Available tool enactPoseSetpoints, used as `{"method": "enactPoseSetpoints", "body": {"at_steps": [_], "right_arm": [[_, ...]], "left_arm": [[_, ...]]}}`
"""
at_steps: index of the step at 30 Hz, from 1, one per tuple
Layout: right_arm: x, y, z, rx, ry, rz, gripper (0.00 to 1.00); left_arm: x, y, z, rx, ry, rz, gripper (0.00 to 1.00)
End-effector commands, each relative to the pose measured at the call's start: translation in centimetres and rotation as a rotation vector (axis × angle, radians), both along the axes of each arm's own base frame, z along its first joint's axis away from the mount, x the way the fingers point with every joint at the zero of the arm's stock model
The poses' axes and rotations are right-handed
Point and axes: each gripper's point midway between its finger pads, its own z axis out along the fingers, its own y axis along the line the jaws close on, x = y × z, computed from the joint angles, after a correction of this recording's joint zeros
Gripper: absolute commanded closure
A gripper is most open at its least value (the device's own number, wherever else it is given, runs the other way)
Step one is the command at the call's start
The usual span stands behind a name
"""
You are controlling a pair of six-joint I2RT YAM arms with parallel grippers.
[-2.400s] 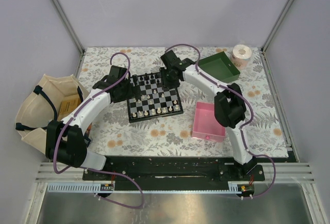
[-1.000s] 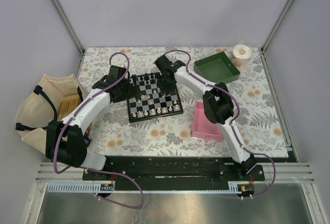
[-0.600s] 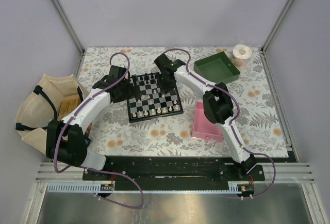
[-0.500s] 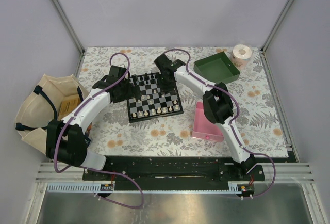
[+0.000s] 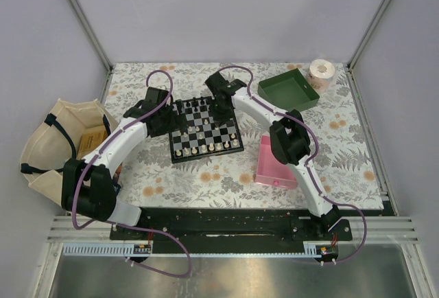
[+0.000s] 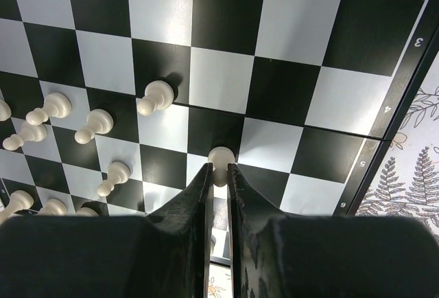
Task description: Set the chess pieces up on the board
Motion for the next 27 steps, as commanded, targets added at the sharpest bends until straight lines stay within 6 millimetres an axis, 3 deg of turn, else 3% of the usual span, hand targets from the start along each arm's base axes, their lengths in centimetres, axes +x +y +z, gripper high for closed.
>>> {"method": "enactPoseSetpoints", "body": {"at_steps": [1, 6, 12, 18, 27], "right_arm": [[0.0, 1.0, 2.3, 0.038, -0.035, 0.031, 0.86], [-0.4, 0.4, 4.8, 0.057, -0.076, 0.029, 0.88], [-1.8, -1.0, 5.4, 0.051, -0.092, 0.033, 0.88], [-3.3, -1.6, 5.0, 0.041, -0.071, 0.043, 0.88], [-4.1, -2.3, 3.5, -0.008, -0.049, 0.04, 0.88]], "left_arm": [[0.6, -0.6, 0.4, -0.039, -0.021, -0.017, 0.01], [0.6, -0.8, 0.5, -0.044, -0.021, -0.02, 0.01], [0.9, -0.9, 0.6, -0.048, -0.022, -0.026, 0.01], [1.0, -1.2, 0.6, -0.06, -0.017, -0.025, 0.01], [1.2, -1.3, 0.9, -0.065, -0.022, -0.026, 0.01]]}}
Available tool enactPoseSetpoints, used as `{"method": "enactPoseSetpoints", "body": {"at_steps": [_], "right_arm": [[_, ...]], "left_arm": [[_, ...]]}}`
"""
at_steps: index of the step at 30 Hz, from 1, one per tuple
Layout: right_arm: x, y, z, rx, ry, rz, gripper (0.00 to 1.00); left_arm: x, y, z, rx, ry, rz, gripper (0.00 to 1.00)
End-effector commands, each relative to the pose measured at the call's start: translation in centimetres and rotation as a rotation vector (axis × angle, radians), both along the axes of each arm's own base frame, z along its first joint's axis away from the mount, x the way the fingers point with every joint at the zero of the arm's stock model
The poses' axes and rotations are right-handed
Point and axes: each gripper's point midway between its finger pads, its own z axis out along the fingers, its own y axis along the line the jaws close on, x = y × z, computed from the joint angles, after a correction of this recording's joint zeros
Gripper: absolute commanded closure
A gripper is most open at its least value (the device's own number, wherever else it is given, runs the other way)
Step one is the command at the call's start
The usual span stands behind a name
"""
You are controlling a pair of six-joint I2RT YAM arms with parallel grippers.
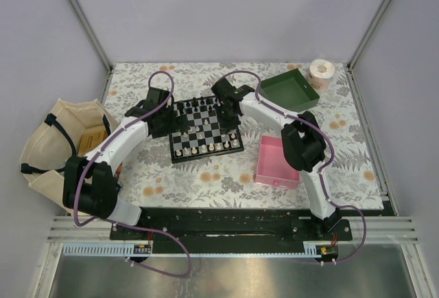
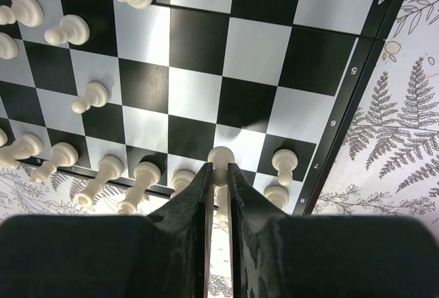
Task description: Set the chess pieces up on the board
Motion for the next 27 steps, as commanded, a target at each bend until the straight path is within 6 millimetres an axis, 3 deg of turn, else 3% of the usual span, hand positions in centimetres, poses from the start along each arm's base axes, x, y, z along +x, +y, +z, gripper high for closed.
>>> {"method": "enactPoseSetpoints", "body": {"at_steps": [1, 27], "right_arm": [[-0.2, 0.3, 1.7, 0.005, -0.045, 0.019, 0.88], [-0.3, 0.0, 0.2, -0.035, -0.03, 0.003, 0.85]], "left_arm": [[1.4, -0.6, 1.6, -0.036, -0.055, -0.002, 0.01], [1.2, -0.4, 1.2, -0.026, -0.046, 0.002, 0.01]]}}
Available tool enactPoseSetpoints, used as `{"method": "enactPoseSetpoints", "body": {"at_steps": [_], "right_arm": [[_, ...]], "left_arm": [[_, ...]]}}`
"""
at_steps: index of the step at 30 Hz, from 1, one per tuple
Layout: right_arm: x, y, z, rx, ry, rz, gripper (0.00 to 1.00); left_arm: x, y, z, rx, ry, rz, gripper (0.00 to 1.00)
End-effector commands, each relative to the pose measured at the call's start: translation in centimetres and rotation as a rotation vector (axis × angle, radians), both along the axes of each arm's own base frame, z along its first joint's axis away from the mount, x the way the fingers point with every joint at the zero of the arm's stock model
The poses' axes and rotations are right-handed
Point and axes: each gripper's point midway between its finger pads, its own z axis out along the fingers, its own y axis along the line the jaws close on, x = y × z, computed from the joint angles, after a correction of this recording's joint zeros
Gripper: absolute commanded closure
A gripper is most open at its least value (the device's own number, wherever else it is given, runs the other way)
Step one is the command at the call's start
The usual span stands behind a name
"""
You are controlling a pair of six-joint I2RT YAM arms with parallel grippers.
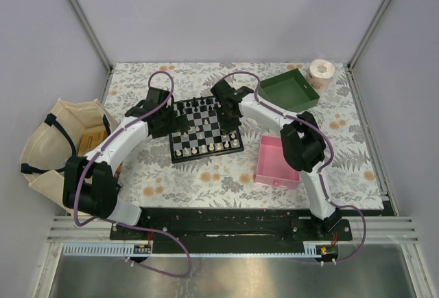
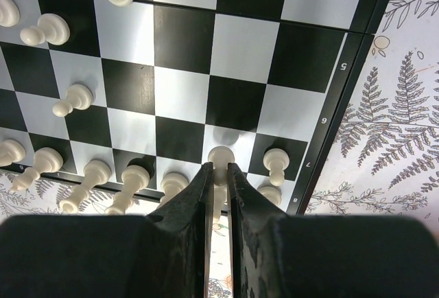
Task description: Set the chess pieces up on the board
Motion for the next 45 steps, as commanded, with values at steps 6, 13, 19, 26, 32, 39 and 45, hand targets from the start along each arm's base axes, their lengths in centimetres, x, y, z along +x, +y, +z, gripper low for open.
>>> {"method": "enactPoseSetpoints", "body": {"at_steps": [6, 13, 19, 26, 32, 39, 45], "right_arm": [[-0.4, 0.3, 0.2, -0.006, -0.007, 0.02, 0.84], [-0.4, 0.3, 0.0, -0.01, 0.002, 0.018, 0.84], [-0.6, 0.1, -0.3, -0.022, 0.014, 0.021, 0.84], [-1.0, 0.5, -0.5, -0.004, 0.035, 0.035, 0.83], [-0.9, 0.7, -0.5, 0.008, 0.03, 0.028, 0.78], [-0.5, 1.0, -0.2, 0.014, 0.018, 0.025, 0.74], [-0.1, 1.3, 0.5, 0.029, 0.003, 0.034, 0.7]], "left_arm": [[1.2, -0.4, 1.1, -0.026, -0.046, -0.001, 0.01], [1.2, -0.5, 1.0, -0.028, -0.042, -0.003, 0.01], [1.1, -0.4, 1.0, -0.027, -0.041, -0.001, 0.01], [1.2, -0.5, 0.9, -0.028, -0.039, -0.002, 0.01], [1.3, -0.6, 1.1, -0.032, -0.041, -0.006, 0.01], [1.3, -0.6, 1.1, -0.032, -0.041, -0.005, 0.01], [1.2, -0.6, 1.1, -0.033, -0.043, -0.005, 0.01]]}}
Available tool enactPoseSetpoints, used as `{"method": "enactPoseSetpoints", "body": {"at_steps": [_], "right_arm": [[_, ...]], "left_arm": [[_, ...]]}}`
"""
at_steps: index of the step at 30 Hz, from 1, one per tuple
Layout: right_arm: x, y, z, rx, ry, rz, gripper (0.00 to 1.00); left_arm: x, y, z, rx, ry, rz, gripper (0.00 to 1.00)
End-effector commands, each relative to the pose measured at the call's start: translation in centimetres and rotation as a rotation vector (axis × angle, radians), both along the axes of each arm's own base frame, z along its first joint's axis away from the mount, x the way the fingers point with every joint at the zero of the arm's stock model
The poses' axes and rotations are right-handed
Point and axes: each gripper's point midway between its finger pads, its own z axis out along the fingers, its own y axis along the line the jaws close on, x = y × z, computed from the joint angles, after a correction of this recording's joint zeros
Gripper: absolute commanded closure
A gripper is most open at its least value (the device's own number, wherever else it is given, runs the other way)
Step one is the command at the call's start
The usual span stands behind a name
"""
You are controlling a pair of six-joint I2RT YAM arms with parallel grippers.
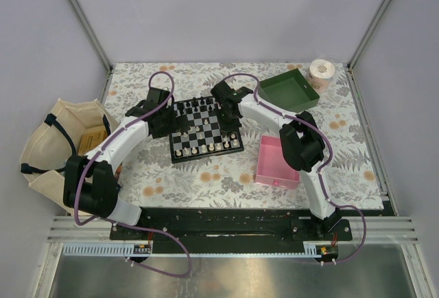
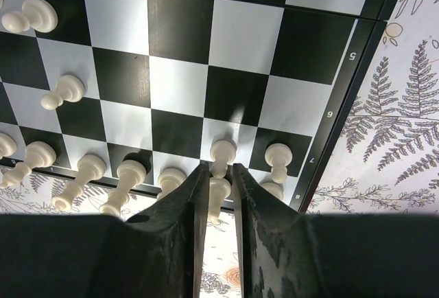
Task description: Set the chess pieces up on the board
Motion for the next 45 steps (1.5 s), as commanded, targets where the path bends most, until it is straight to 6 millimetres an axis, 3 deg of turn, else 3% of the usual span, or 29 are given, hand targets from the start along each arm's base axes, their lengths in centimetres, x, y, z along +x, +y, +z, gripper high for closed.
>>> {"method": "enactPoseSetpoints", "body": {"at_steps": [1, 9, 21, 41, 45], "right_arm": [[0.9, 1.5, 1.6, 0.041, -0.047, 0.023, 0.7], [2.9, 3.3, 5.1, 0.095, -0.114, 0.042, 0.66], [5.1, 6.8, 3.3, 0.143, -0.088, 0.063, 0.57], [6.5, 8.7, 1.6, 0.196, -0.108, 0.036, 0.5], [7.2, 9.4, 2.1, 0.226, -0.136, 0.033, 0.5]], "left_arm": [[1.2, -0.6, 1.4, -0.035, -0.049, -0.006, 0.01], [1.3, -0.4, 1.7, -0.026, -0.064, 0.0, 0.01], [1.0, 1.1, 2.5, 0.02, -0.113, 0.046, 0.01], [1.0, 1.2, 2.2, 0.012, -0.098, 0.046, 0.01], [1.1, 1.3, 2.2, 0.013, -0.097, 0.046, 0.01]]}}
